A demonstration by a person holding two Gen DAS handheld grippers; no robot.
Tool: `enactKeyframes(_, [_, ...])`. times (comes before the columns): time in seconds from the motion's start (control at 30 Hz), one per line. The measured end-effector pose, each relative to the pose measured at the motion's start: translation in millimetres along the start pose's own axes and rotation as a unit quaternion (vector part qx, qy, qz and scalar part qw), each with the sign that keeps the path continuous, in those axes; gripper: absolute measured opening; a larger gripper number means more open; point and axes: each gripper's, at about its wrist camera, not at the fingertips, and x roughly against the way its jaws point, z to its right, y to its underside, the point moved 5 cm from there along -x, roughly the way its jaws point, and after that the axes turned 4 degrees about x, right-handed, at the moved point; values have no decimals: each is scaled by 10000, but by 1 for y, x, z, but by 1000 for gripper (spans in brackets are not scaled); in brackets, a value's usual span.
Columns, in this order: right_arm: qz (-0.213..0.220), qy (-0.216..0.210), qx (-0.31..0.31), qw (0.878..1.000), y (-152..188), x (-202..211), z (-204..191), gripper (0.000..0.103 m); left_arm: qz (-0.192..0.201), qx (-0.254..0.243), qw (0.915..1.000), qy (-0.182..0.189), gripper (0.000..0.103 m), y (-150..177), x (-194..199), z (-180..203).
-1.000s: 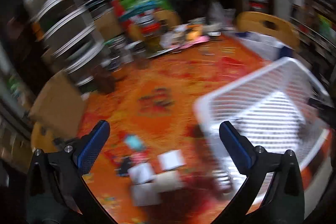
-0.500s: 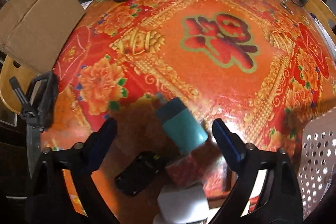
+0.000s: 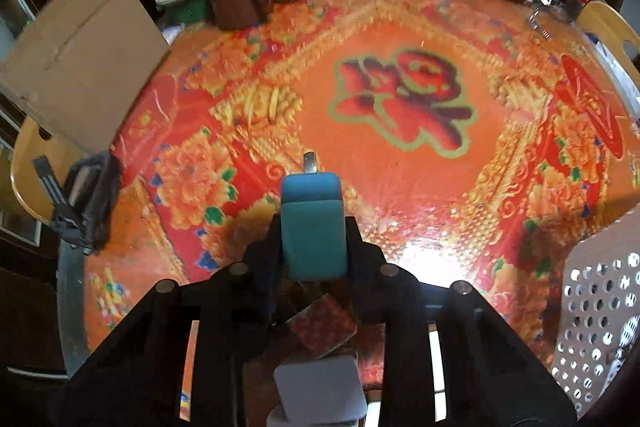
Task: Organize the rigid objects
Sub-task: 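Grasp the teal charger with the left gripper, then carry the teal charger into the basket and release it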
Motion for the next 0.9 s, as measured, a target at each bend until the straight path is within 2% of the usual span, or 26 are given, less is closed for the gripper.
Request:
enactKeyframes(0.23, [16, -13, -2, 10000, 0, 0, 0, 18, 568, -70, 9984, 20, 25, -4, 58, -7])
enactKeyframes(0.33, [20, -16, -3, 10000, -1, 0, 0, 18, 1019, -143, 9934, -511, 25, -5, 87, -12])
enactKeyframes(0.53, [22, -21, -6, 10000, 0, 0, 0, 18, 1368, -90, 9867, -870, 25, -5, 124, -19])
enactKeyframes(0.7, [29, -35, 10, 10000, -1, 0, -1, 18, 1471, -214, 9857, -788, 25, 4, 145, -8])
enactKeyframes(0.9, [30, -50, 20, 10000, -1, 0, 0, 18, 1722, -505, 9816, -652, 25, 17, 179, 31])
